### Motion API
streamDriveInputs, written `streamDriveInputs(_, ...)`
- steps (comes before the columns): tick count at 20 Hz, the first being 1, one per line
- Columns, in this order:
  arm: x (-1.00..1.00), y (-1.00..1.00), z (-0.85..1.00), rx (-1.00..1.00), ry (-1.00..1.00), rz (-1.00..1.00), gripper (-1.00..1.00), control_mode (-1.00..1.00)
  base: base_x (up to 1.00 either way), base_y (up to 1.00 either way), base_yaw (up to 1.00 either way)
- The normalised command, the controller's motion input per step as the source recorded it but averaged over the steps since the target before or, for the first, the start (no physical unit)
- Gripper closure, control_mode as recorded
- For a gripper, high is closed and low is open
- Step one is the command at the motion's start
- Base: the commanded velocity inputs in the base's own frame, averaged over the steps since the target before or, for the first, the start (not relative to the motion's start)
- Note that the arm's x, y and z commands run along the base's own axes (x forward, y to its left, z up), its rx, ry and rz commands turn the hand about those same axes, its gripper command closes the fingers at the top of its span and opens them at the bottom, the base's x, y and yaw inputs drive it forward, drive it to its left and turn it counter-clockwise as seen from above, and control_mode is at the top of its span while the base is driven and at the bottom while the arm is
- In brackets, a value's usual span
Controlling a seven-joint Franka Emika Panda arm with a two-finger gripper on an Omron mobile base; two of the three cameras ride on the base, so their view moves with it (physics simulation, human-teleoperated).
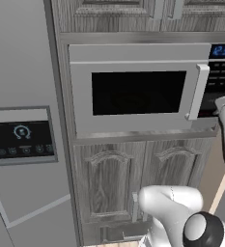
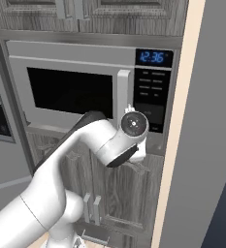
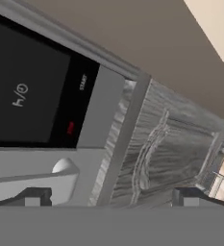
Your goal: Pick the shrimp from the counter and place it in the microwave. Then turn on the microwave.
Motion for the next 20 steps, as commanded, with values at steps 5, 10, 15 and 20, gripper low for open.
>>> streamDriveInputs(5, 0.00, -0.08, -0.12, 0.22, 0.00, -0.01, -1.00, -1.00, 0.00, 0.00, 0.00)
streamDriveInputs(10, 0.00, -0.05, -0.11, 0.11, 0.00, -0.08, -1.00, -1.00, 0.00, 0.00, 0.00)
streamDriveInputs(15, 0.04, -0.14, -0.09, 0.05, 0.00, -0.11, -1.00, -1.00, 0.00, 0.00, 0.00)
streamDriveInputs(20, 0.05, -0.04, -0.10, 0.02, -0.03, -0.14, -1.00, -1.00, 0.00, 0.00, 0.00)
